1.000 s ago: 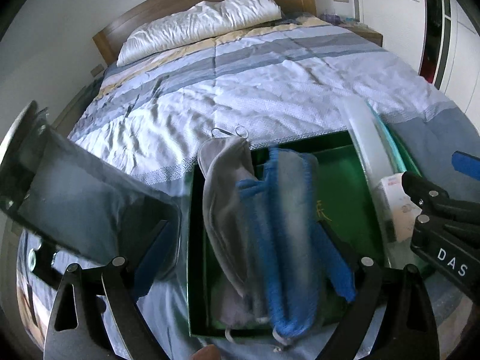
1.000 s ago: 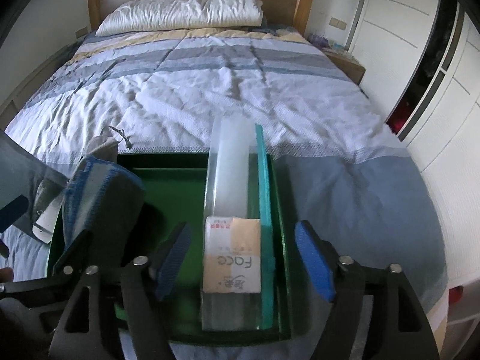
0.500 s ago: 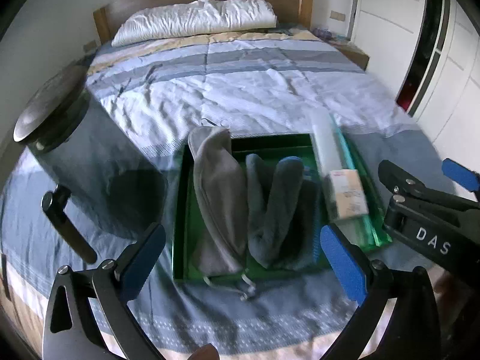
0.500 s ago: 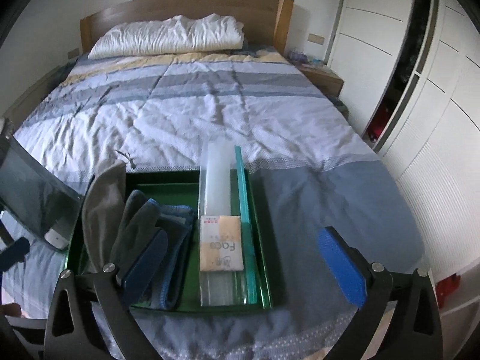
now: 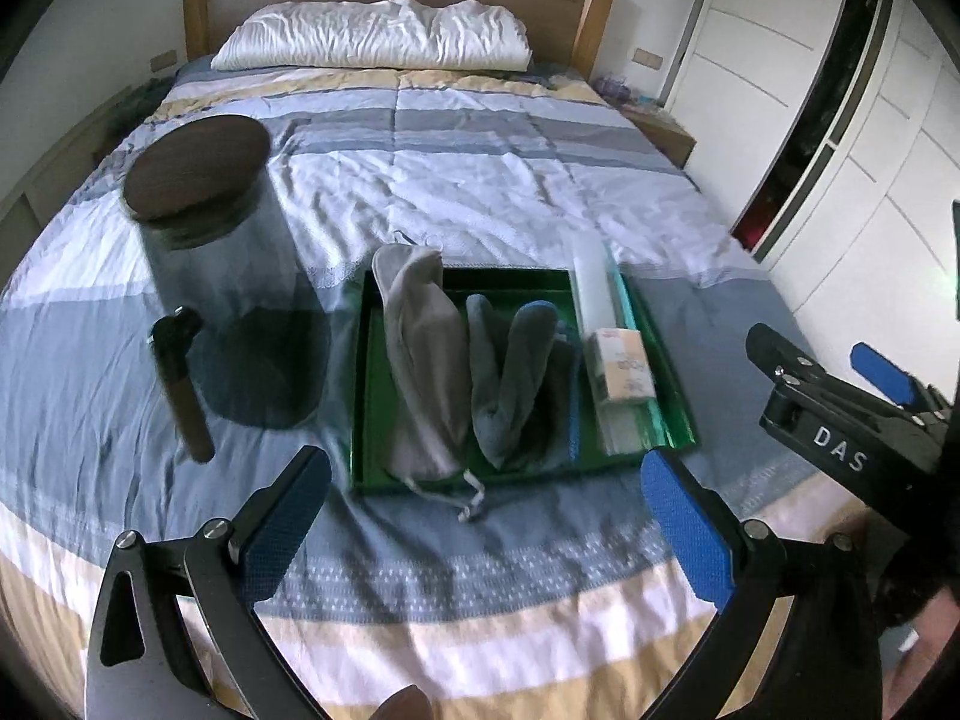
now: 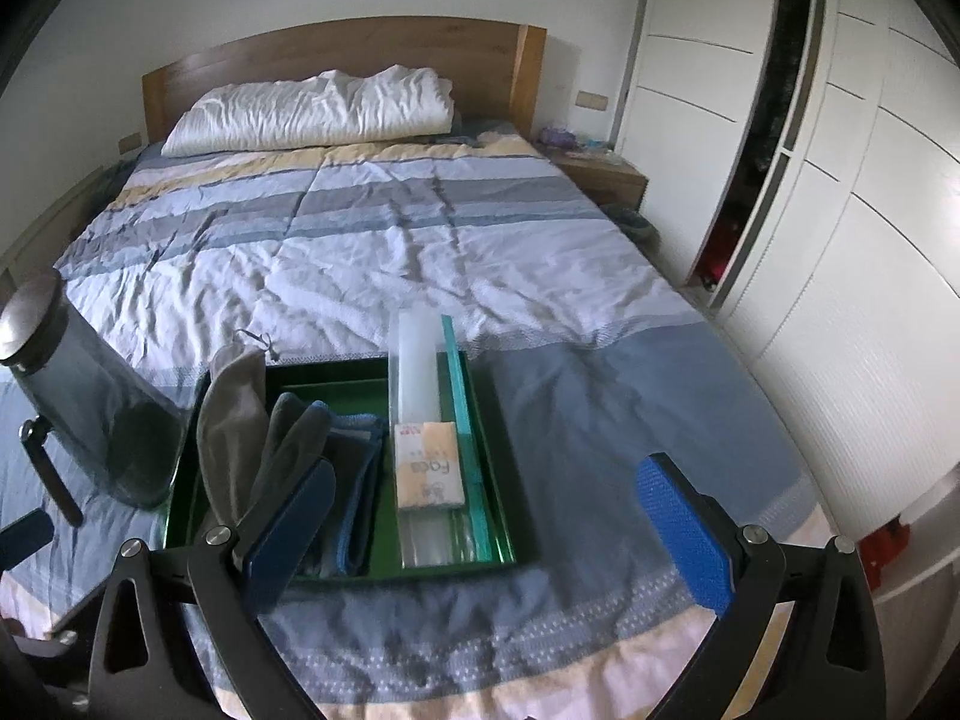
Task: Organize soft objects
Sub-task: 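Withdraw both grippers up and away from the green tray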
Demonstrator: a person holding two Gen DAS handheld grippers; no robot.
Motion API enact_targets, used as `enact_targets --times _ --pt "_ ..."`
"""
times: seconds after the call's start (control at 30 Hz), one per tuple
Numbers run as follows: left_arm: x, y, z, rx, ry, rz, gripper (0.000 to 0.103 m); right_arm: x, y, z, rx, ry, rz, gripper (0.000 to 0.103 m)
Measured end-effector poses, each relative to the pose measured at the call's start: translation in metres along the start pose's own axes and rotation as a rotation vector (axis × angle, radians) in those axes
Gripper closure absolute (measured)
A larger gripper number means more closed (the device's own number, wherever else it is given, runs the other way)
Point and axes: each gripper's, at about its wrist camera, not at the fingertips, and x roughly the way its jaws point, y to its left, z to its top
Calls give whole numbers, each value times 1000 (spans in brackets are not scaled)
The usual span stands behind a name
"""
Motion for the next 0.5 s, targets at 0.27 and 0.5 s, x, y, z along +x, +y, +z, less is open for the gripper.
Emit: enact_targets --times 0.27,0.5 --pt "-54 32 -30 14 -12 -1 2 -48 8 -27 60 16 13 0" --pt "-90 77 -47 8 -27 25 2 -84 42 -54 61 43 53 0"
